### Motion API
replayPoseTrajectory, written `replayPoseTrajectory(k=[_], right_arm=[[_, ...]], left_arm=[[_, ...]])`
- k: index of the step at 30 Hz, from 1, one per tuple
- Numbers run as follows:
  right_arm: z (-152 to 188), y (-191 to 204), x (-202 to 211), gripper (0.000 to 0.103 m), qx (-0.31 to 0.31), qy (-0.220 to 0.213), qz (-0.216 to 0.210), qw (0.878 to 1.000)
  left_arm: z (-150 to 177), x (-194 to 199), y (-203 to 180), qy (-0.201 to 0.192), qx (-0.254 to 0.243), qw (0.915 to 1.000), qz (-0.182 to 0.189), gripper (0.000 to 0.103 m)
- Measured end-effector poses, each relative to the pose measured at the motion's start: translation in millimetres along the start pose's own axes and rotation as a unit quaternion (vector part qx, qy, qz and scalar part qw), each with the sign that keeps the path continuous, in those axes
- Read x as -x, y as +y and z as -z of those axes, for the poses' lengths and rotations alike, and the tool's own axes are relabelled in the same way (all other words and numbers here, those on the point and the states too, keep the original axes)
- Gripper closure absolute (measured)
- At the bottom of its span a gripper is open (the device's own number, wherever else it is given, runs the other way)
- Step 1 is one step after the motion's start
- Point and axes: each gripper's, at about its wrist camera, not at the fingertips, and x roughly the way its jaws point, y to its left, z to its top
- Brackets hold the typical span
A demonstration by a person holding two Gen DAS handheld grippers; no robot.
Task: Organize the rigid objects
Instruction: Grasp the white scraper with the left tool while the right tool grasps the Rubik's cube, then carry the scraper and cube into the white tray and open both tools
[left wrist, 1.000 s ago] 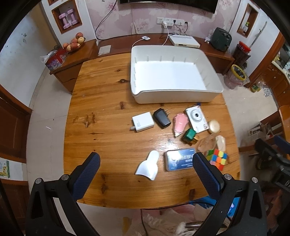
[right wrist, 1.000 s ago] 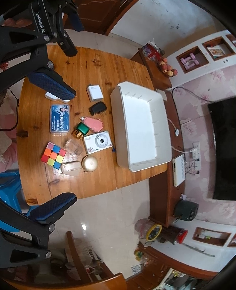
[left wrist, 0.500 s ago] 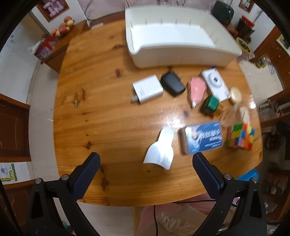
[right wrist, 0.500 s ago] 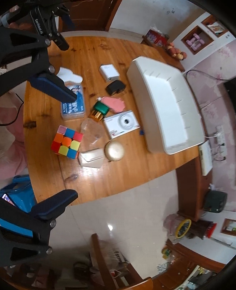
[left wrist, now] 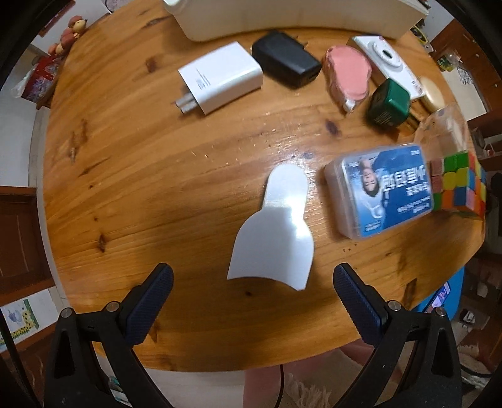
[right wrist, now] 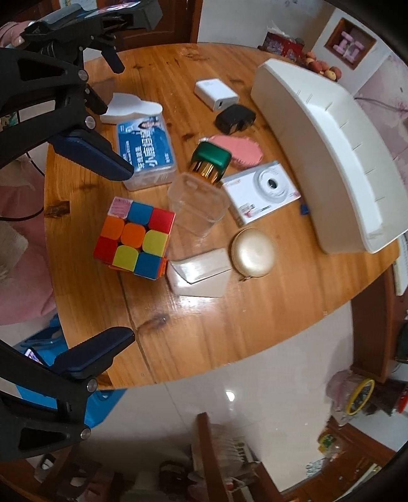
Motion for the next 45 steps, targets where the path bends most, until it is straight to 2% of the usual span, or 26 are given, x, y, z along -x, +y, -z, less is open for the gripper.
replayPoseTrajectory(k=[3, 5, 8, 12, 18, 20, 28, 31, 33, 35, 36, 41, 45], right_arm=[[-1, 0, -13, 0.008, -0.007, 0.013, 0.002, 1.0], [-1, 2, -21, 0.013, -0.01, 0.022, 0.004, 1.0], [-1, 4, -30, 0.015, -0.016, 0.034, 0.003, 0.999], [-5, 9, -42, 0.019, -0.019, 0.043, 0.007, 0.999], [-11, 18, -58, 0.031, -0.021, 0.056, 0.011, 0.998], [-13, 20, -61, 0.04, -0.019, 0.061, 0.015, 0.998], [-11, 24, -68, 0.042, -0.021, 0.058, 0.025, 0.998], [-8, 23, -63, 0.043, -0.022, 0.058, 0.025, 0.998], [4, 18, -62, 0.043, -0.024, 0.056, 0.023, 0.998], [6, 13, -59, 0.043, -0.027, 0.056, 0.02, 0.998], [8, 11, -59, 0.043, -0.028, 0.056, 0.017, 0.998], [12, 3, -56, 0.044, -0.039, 0.059, 0.001, 0.997], [15, -1, -54, 0.045, -0.043, 0.059, -0.013, 0.997]], left_arm=[[-3, -7, 3, 0.005, 0.0, 1.0, 0.003, 0.002], [-4, -12, 5, 0.008, 0.001, 1.0, 0.005, 0.002], [-6, -15, 10, 0.01, 0.001, 0.9999, 0.004, 0.002], [-3, -29, 12, 0.019, 0.004, 0.9998, 0.008, 0.008], [2, -44, 24, 0.034, 0.021, 0.999, 0.02, 0.011], [4, -47, 25, 0.03, 0.018, 0.9992, 0.02, 0.011], [-1, -42, 15, 0.026, 0.014, 0.9994, 0.018, 0.012], [1, -27, 5, 0.026, 0.011, 0.9995, 0.016, 0.012], [-2, -24, 1, 0.022, 0.012, 0.9995, 0.02, 0.017], [-3, -22, -6, 0.013, 0.007, 0.9997, 0.02, 0.029], [-3, -16, -6, 0.006, 0.002, 0.9998, 0.02, 0.039], [-6, -16, -10, 0.009, -0.002, 0.9999, 0.013, 0.04], [-1, -5, -10, -0.006, -0.01, 0.9999, 0.012, 0.04]])
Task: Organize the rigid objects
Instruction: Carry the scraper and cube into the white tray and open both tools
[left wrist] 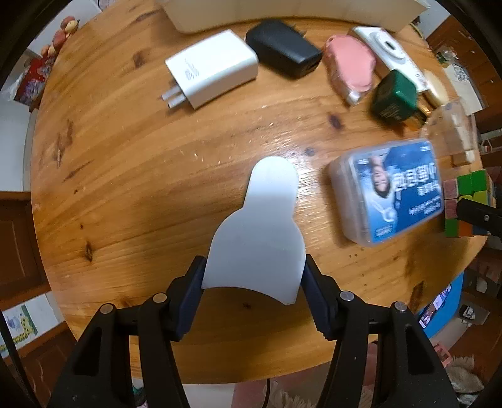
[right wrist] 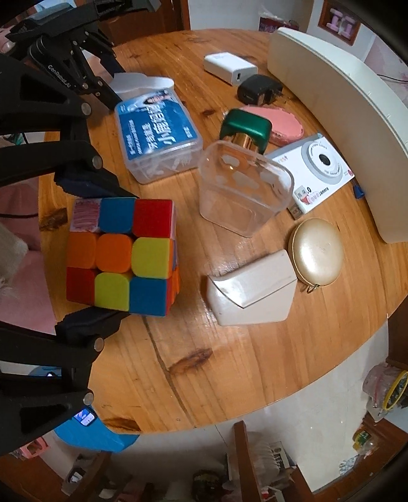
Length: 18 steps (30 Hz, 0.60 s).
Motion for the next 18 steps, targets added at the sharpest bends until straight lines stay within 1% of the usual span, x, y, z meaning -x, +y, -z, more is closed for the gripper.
replayPoseTrajectory(k=[3, 6, 8, 11, 14, 17, 18], right_arm=[[4, 2, 8, 0.045, 0.003, -0.008, -0.004, 1.0], [6, 6, 22, 0.045, 0.004, -0.019, -0.018, 1.0], [7, 10, 35, 0.045, 0.007, -0.031, -0.025, 0.999], [9, 20, 61, 0.045, 0.015, -0.057, -0.036, 0.998], [8, 33, 92, 0.045, 0.028, -0.089, -0.044, 0.995], [2, 47, 126, 0.045, 0.046, -0.126, -0.044, 0.99], [0, 55, 138, 0.045, 0.052, -0.14, -0.042, 0.988]], left_arm=[[1, 15, -2, -0.014, -0.007, 0.9999, 0.0, 0.04], [-3, 42, 3, -0.036, -0.012, 0.9993, 0.0, 0.04], [-6, 58, 5, -0.052, -0.013, 0.9986, 0.001, 0.04], [-11, 93, 14, -0.083, -0.016, 0.9964, 0.007, 0.04], [-19, 136, 25, -0.123, -0.021, 0.9921, 0.012, 0.04], [-24, 179, 28, -0.178, -0.03, 0.9834, 0.018, 0.04], [-23, 189, 29, -0.192, -0.032, 0.9807, 0.021, 0.04]])
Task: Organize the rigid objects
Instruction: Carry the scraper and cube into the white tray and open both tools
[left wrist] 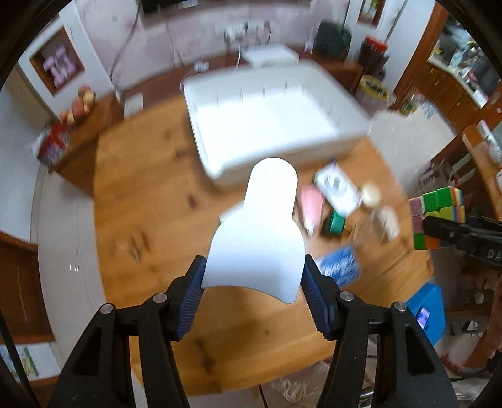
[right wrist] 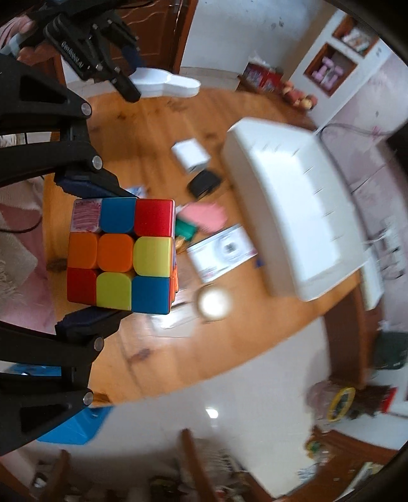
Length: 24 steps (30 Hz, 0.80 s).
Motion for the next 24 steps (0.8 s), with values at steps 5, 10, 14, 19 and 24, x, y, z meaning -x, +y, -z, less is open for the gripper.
replayPoseTrajectory(k=[5, 10, 14, 19, 24], right_arm=[[-24, 30, 52, 0.045, 0.035, -0.064, 0.004, 0.997], [-57, 64, 91, 0.045, 0.065, -0.121, 0.022, 0.99], [-83, 88, 114, 0.045, 0.088, -0.161, 0.039, 0.982], [-121, 95, 116, 0.045, 0.099, -0.178, 0.052, 0.978], [-171, 91, 85, 0.045, 0.104, -0.162, 0.06, 0.98]], left_arm=[[-31, 37, 10, -0.058, -0.01, 0.9978, 0.028, 0.04], [-64, 44, 19, -0.093, -0.012, 0.9947, 0.043, 0.04], [-88, 49, 32, -0.116, 0.009, 0.9919, 0.052, 0.04], [-124, 43, 43, -0.133, 0.042, 0.9886, 0.056, 0.04], [-158, 3, 52, -0.111, 0.083, 0.9888, 0.055, 0.04]])
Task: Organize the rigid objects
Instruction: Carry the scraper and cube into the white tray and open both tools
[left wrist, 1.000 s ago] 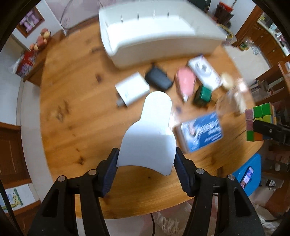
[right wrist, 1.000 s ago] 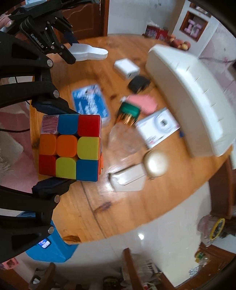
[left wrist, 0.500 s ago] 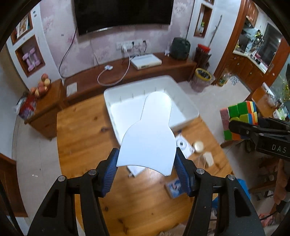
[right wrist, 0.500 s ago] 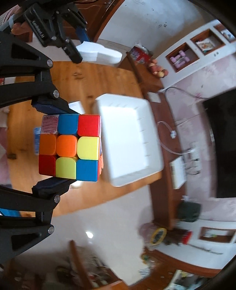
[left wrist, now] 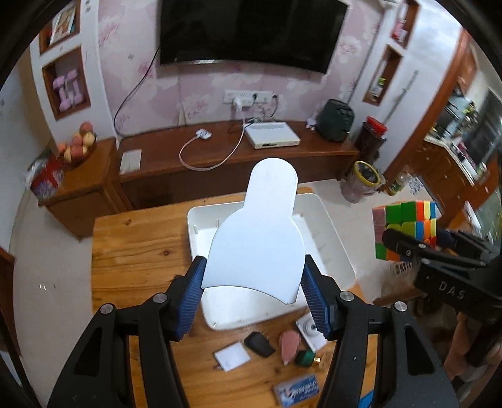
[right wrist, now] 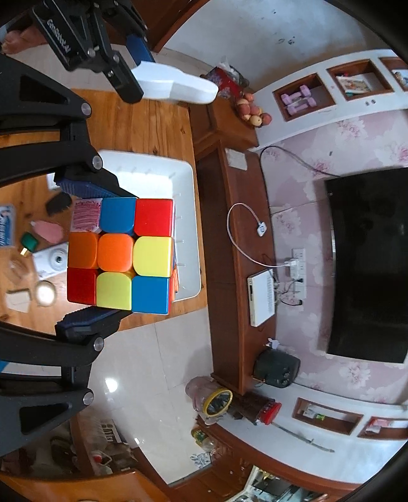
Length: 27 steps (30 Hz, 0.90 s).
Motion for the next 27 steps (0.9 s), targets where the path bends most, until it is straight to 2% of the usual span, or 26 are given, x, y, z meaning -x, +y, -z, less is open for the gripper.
replayPoseTrajectory(k=[6, 11, 15, 17, 18, 20, 23, 25, 27], right_arm=[[-20, -16, -92, 0.045, 0.008, 0.06, 0.006, 0.998], [-4, -22, -180, 0.045, 0.021, 0.133, 0.01, 0.991], [17, -26, -238, 0.046, 0.035, 0.188, 0.016, 0.981], [26, -32, -260, 0.046, 0.038, 0.211, 0.016, 0.977], [30, -33, -269, 0.046, 0.04, 0.219, 0.018, 0.975], [36, -35, -281, 0.046, 0.045, 0.229, 0.019, 0.972], [41, -33, -292, 0.046, 0.057, 0.236, 0.02, 0.97], [40, -30, -292, 0.046, 0.071, 0.238, 0.017, 0.969], [41, -29, -294, 0.045, 0.072, 0.246, 0.008, 0.967]], left_arm=[[-13, -82, 8, 0.057, 0.045, 0.9971, -0.023, 0.04], [-8, -148, 5, 0.102, 0.067, 0.9921, -0.031, 0.04], [2, -195, 2, 0.14, 0.071, 0.9863, -0.052, 0.042], [6, -211, 0, 0.154, 0.071, 0.9839, -0.056, 0.069], [8, -219, 0, 0.165, 0.071, 0.9826, -0.049, 0.075], [12, -229, 0, 0.175, 0.074, 0.9805, -0.051, 0.075], [15, -238, -2, 0.184, 0.065, 0.9787, -0.065, 0.06], [19, -240, 0, 0.19, 0.066, 0.9771, -0.069, 0.032], [20, -241, 1, 0.194, 0.076, 0.9754, -0.073, 0.025]])
